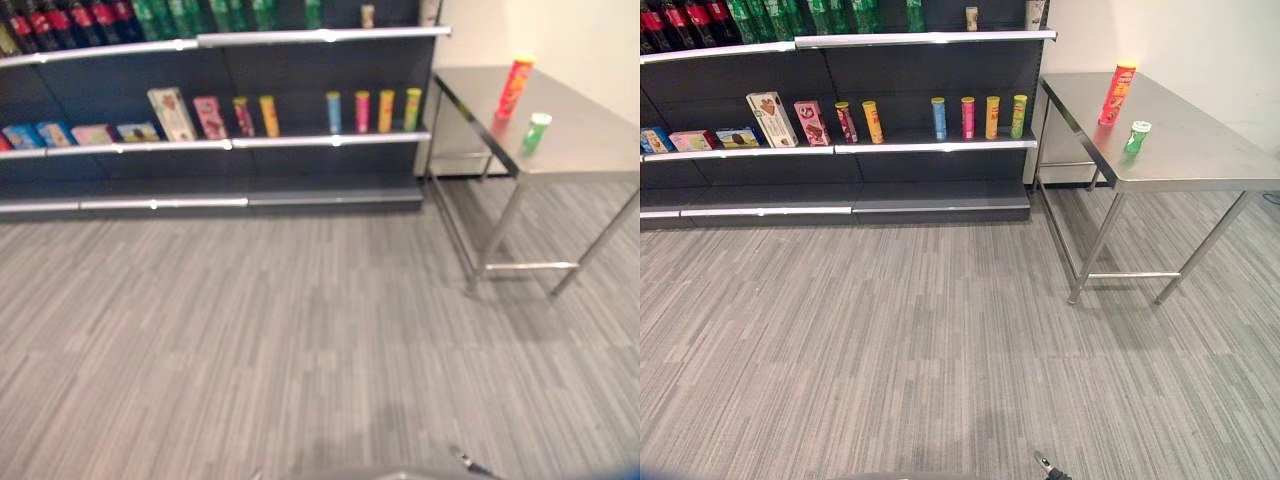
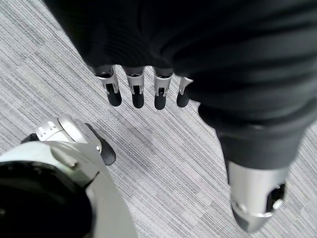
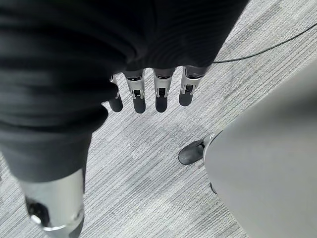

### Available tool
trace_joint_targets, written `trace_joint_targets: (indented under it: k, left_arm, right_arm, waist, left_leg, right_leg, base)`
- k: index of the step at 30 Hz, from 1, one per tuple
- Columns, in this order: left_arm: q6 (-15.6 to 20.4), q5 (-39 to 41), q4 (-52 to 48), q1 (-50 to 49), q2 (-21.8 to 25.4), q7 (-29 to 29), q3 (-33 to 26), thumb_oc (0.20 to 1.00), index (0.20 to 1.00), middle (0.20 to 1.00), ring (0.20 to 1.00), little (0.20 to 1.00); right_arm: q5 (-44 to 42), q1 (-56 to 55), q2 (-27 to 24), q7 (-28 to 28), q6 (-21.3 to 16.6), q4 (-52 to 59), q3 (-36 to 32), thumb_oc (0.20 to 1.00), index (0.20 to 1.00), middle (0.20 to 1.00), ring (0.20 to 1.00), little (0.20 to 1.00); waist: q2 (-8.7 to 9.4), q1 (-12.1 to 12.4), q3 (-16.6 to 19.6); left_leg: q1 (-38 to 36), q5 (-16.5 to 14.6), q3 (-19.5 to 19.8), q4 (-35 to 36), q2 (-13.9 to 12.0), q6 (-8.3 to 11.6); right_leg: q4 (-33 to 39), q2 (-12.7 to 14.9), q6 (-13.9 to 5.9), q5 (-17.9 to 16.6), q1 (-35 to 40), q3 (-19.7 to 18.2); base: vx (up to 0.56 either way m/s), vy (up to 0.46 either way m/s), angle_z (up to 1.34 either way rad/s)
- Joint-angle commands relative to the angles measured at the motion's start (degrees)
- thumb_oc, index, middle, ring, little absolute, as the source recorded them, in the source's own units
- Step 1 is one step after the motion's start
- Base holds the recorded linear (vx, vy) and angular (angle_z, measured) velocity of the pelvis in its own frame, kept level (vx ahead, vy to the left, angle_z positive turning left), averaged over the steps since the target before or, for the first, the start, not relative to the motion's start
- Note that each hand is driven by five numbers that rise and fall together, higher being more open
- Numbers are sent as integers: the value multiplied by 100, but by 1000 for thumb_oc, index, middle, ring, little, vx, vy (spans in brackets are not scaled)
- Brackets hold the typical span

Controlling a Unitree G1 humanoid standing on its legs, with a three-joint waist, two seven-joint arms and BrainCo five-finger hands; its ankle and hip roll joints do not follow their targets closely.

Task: Put the goods on the table back onto the shelves and tidy them up.

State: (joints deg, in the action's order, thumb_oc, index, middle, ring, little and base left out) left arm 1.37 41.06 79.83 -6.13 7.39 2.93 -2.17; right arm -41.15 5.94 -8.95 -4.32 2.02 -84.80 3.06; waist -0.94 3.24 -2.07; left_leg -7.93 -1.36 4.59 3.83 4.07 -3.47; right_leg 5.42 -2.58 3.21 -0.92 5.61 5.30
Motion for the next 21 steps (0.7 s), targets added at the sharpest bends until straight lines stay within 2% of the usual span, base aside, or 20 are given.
trace_joint_targets:
  k: [1, 2, 3, 4, 5, 6, 8, 9, 10, 11, 12, 13, 14, 15, 16, 17, 18, 19, 20, 21]
  left_arm:
    - [52, -195, 507, 306, -150, 40, 97, 1000, 1000, 1000, 1000, 1000]
    - [59, -90, 488, 379, -127, 5, 96, 1000, 1000, 1000, 1000, 1000]
    - [59, -90, 489, 384, -126, 5, 95, 1000, 1000, 1000, 1000, 1000]
    - [82, 54, 447, 456, -111, -32, 74, 1000, 1000, 1000, 1000, 1000]
    - [74, 114, 421, 495, -113, -29, 62, 1000, 1000, 1000, 1000, 1000]
    - [74, 115, 422, 503, -112, -29, 62, 1000, 1000, 1000, 1000, 1000]
    - [83, 361, 388, 586, -131, -35, 23, 1000, 1000, 1000, 1000, 1000]
    - [57, 613, 339, 607, -140, -32, -55, 1000, 1000, 1000, 1000, 1000]
    - [47, 688, 282, 598, -147, -23, -62, 1000, 1000, 1000, 1000, 1000]
    - [46, 691, 277, 592, -147, -26, -56, 1000, 1000, 1000, 1000, 1000]
    - [19, 829, 249, 612, -162, -35, -29, 1000, 1000, 1000, 1000, 1000]
    - [18, 832, 246, 609, -163, -36, -25, 1000, 1000, 1000, 1000, 1000]
    - [27, 1083, 295, 616, -176, -56, -41, 1000, 1000, 1000, 1000, 1000]
    - [4, 1300, 366, 611, -202, -97, -106, 1000, 1000, 1000, 1000, 1000]
    - [32, 1415, 426, 624, -188, -105, -155, 1000, 1000, 1000, 1000, 1000]
    - [-20, 1417, 443, 613, -169, -158, -205, 1000, 1000, 1000, 1000, 1000]
    - [-5, 1436, 474, 549, -149, -155, -322, 1000, 1000, 1000, 1000, 1000]
    - [-4, 1435, 473, 540, -146, -153, -322, 1000, 1000, 1000, 1000, 1000]
    - [30, 1360, 662, 411, 36, -99, -571, 1000, 1000, 1000, 1000, 1000]
    - [33, 1360, 670, 405, 49, -90, -571, 1000, 1000, 1000, 1000, 1000]
  right_arm:
    - [19, 392, 73, 33, -15, -187, 102, 1000, 1000, 1000, 1000, 1000]
    - [-39, 472, 76, 14, -41, -155, 129, 1000, 1000, 1000, 1000, 1000]
    - [-40, 477, 77, 14, -41, -156, 128, 1000, 1000, 1000, 1000, 1000]
    - [-95, 543, 69, -1, -70, -120, 153, 1000, 1000, 1000, 1000, 1000]
    - [-112, 579, 58, -2, -71, -104, 146, 1000, 1000, 1000, 1000, 1000]
    - [-112, 586, 58, -2, -71, -105, 142, 1000, 1000, 1000, 1000, 1000]
    - [-177, 685, -14, -28, -52, -120, 80, 1000, 1000, 1000, 1000, 1000]
    - [-246, 745, -91, -62, -13, -162, 18, 1000, 1000, 1000, 1000, 1000]
    - [-238, 763, -127, -68, 21, -182, -14, 1000, 1000, 1000, 1000, 1000]
    - [-237, 761, -128, -67, 22, -184, -17, 1000, 1000, 1000, 1000, 1000]
    - [-185, 806, -166, -99, 45, -197, -13, 1000, 1000, 1000, 1000, 1000]
    - [-185, 804, -167, -99, 45, -197, -15, 1000, 1000, 1000, 1000, 1000]
    - [-161, 860, -188, -156, 87, -260, -2, 1000, 1000, 1000, 1000, 1000]
    - [-137, 908, -159, -211, 113, -304, -2, 1000, 1000, 1000, 1000, 1000]
    - [-111, 890, -137, -217, 119, -330, -4, 1000, 1000, 1000, 1000, 1000]
    - [-82, 858, -117, -235, 128, -317, -4, 1000, 1000, 1000, 1000, 1000]
    - [-51, 811, -81, -189, 149, -311, 11, 1000, 1000, 1000, 1000, 1000]
    - [-51, 802, -77, -188, 148, -309, 15, 1000, 1000, 1000, 1000, 1000]
    - [15, 512, 21, -105, 148, -390, -273, 1000, 1000, 1000, 1000, 1000]
    - [15, 501, 31, -103, 146, -388, -271, 1000, 1000, 1000, 1000, 1000]
  waist:
    - [138, -38, 0]
    - [197, -18, -169]
    - [197, -18, -162]
    - [254, 24, -375]
    - [265, 73, -509]
    - [245, 67, -496]
    - [209, 103, -703]
    - [224, 187, -740]
    - [233, 262, -699]
    - [251, 286, -702]
    - [200, 429, -646]
    - [221, 439, -653]
    - [191, 591, -647]
    - [216, 774, -675]
    - [278, 860, -660]
    - [294, 925, -614]
    - [303, 993, -487]
    - [308, 1006, -480]
    - [402, 995, -183]
    - [441, 995, -162]
  left_leg:
    - [82, -213, 304, -33, -461, 402]
    - [451, -425, 277, -719, -406, 412]
    - [490, -451, 277, -772, -403, 411]
    - [955, -682, 153, -1762, -310, 438]
    - [1336, -549, 123, -2460, -252, 430]
    - [1411, -592, 135, -2562, -266, 431]
    - [2188, -37, 190, -3724, -236, 415]
    - [2657, 137, 47, -3655, -292, 382]
    - [2790, 61, 0, -3275, -354, 374]
    - [2761, 56, -30, -3249, -348, 368]
    - [2948, 410, 44, -2310, -448, 474]
    - [2901, 449, 26, -2234, -437, 476]
    - [3186, 770, 107, -1125, -517, 606]
    - [3444, 926, 316, -424, -527, 692]
    - [3460, 1019, 292, -131, -535, 741]
    - [3445, 1135, 222, -137, -576, 758]
    - [3268, 1128, 399, -26, -607, 710]
    - [3263, 1122, 385, -24, -615, 709]
    - [3014, 1492, 460, -440, -491, 597]
    - [3037, 1473, 441, -464, -461, 586]
  right_leg:
    - [-156, 433, -529, 320, 210, -23]
    - [-389, 444, -471, 405, 57, -98]
    - [-404, 444, -472, 411, 36, -98]
    - [-665, 459, -371, 527, -54, -179]
    - [-760, 460, -300, 552, -56, -206]
    - [-776, 439, -299, 556, -88, -198]
    - [-918, 366, -167, 688, -66, -219]
    - [-948, 370, -149, 827, 70, -238]
    - [-973, 373, -185, 903, 127, -257]
    - [-978, 393, -189, 916, 134, -279]
    - [-909, 361, -237, 1054, 323, -308]
    - [-905, 383, -237, 1053, 332, -316]
    - [-889, 420, -283, 1250, 585, -397]
    - [-894, 499, -333, 1400, 908, -574]
    - [-892, 576, -381, 1548, 1142, -669]
    - [-895, 637, -418, 1566, 1211, -718]
    - [-947, 677, -487, 1568, 1195, -824]
    - [-955, 680, -487, 1570, 1188, -841]
    - [-1210, 985, -826, 1379, 1250, -802]
    - [-1215, 1020, -840, 1393, 1236, -799]
  base:
    - [-65, -66, 1]
    - [-75, -50, 1]
    - [-130, -76, 1]
    - [-93, -52, -1]
    - [-97, -49, 1]
    - [-47, -22, 4]
    - [69, 32, -15]
    - [267, 138, -22]
    - [266, 123, 3]
    - [351, 206, -3]
    - [233, 137, -5]
    - [470, 301, -6]
    - [519, 357, 0]
    - [722, 520, -7]
    - [591, 459, -21]
    - [472, 382, -38]
    - [268, 224, -92]
    - [648, 648, -146]
    - [507, 532, -170]
    - [851, 924, -95]
